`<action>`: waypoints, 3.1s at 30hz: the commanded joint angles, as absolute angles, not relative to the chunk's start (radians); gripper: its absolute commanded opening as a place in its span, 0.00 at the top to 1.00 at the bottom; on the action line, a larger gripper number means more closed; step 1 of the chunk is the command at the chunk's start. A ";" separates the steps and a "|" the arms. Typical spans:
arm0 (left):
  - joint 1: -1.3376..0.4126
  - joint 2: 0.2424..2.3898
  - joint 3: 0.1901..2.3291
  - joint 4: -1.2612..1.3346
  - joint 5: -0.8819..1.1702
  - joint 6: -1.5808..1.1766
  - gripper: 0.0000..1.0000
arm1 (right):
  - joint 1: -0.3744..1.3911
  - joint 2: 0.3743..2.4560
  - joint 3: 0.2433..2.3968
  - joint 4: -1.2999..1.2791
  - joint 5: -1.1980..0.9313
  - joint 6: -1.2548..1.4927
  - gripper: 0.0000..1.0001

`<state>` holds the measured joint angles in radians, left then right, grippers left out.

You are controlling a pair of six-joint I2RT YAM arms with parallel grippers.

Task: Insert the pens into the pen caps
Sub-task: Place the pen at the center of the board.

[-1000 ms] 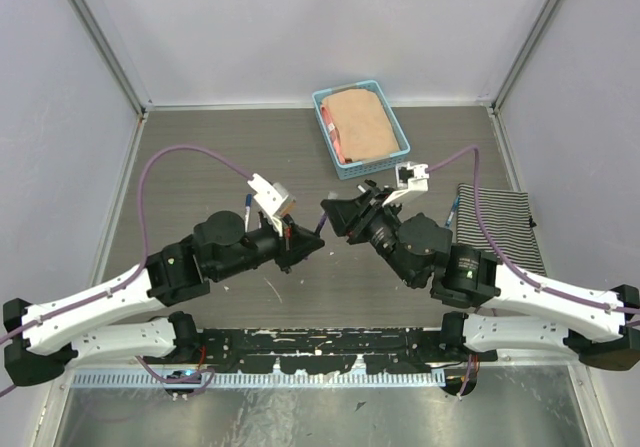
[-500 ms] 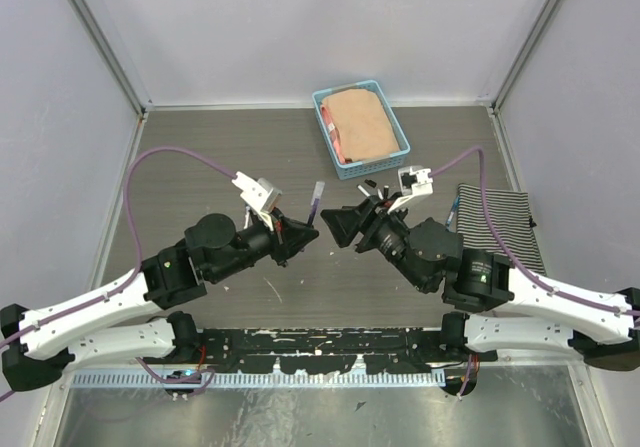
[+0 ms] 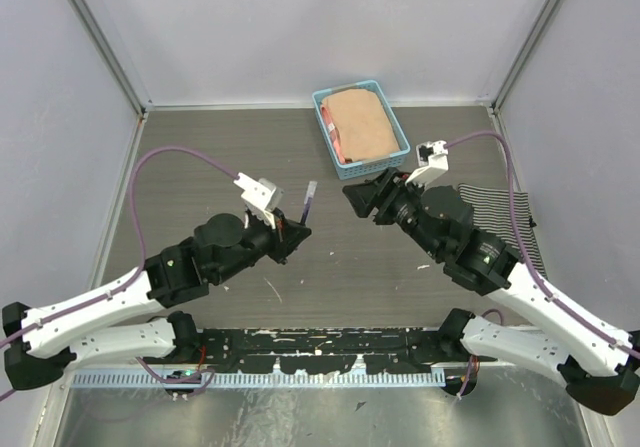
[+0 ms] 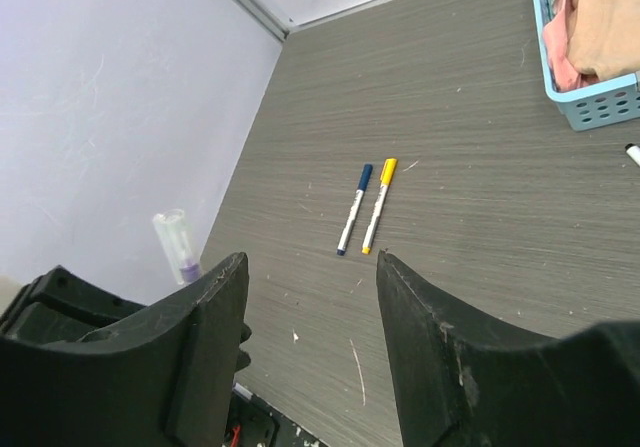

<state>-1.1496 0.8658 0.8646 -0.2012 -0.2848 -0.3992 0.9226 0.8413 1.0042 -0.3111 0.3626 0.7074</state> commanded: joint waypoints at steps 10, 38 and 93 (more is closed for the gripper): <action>-0.960 1.002 0.892 -0.335 -0.251 -0.516 1.00 | 0.490 0.719 0.738 -0.131 -0.218 0.877 0.37; -0.626 1.599 1.010 -0.375 -0.187 -0.565 1.00 | 0.486 0.692 0.746 -0.401 -0.098 0.807 0.37; -0.596 1.590 1.199 -0.538 -0.211 -0.460 0.55 | 0.487 0.792 0.863 -0.612 0.059 0.679 0.38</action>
